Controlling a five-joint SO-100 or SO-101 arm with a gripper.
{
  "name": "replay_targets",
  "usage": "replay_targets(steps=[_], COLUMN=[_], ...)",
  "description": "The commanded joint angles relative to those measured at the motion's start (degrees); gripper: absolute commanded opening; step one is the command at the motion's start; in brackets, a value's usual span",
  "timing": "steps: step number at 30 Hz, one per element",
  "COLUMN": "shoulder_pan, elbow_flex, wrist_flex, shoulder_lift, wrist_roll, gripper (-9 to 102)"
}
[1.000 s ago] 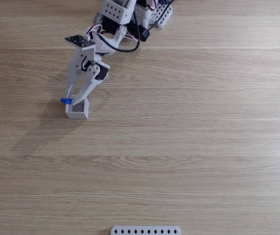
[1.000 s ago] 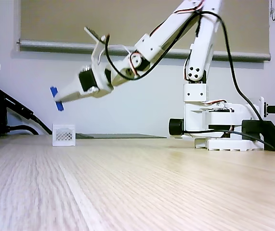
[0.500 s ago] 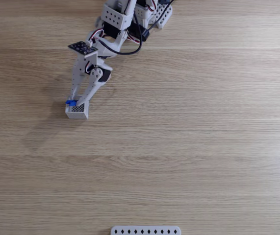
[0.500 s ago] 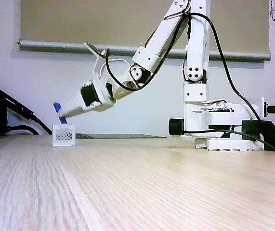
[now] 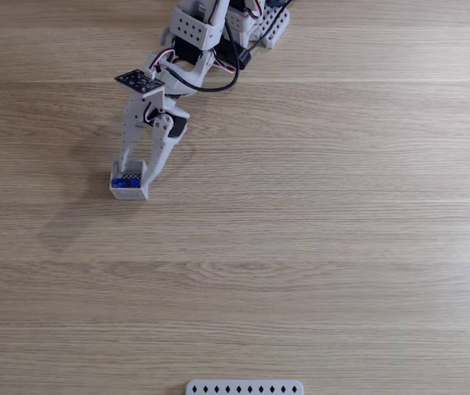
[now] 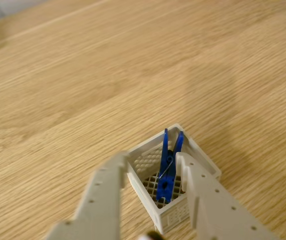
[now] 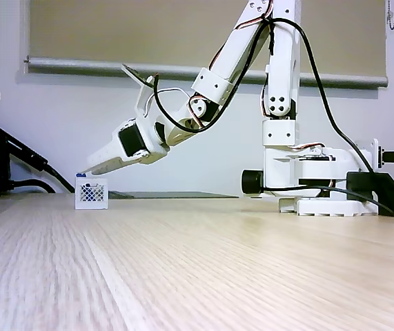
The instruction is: Grasp a peg and put it in the crate.
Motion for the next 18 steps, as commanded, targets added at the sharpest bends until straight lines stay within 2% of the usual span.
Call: replay_targets(steps=[1, 2, 4, 7, 13, 18], shoulder_pan=[0.0, -0.09, -0.26, -2.72, -10.46, -17.4], elbow_flex=[-1.23, -1.23, -1.14, -0.18, 2.29, 5.01], wrist_flex=[-1.93, -1.93, -1.93, -1.85, 4.04, 18.9], shoulder_lift=[5.01, 6.42, 9.14, 13.89, 27.77, 41.13], wrist_roll=[0.88, 0.88, 1.05, 6.33, 31.73, 51.68], gripper=[-1, -3, 0, 0, -1, -1])
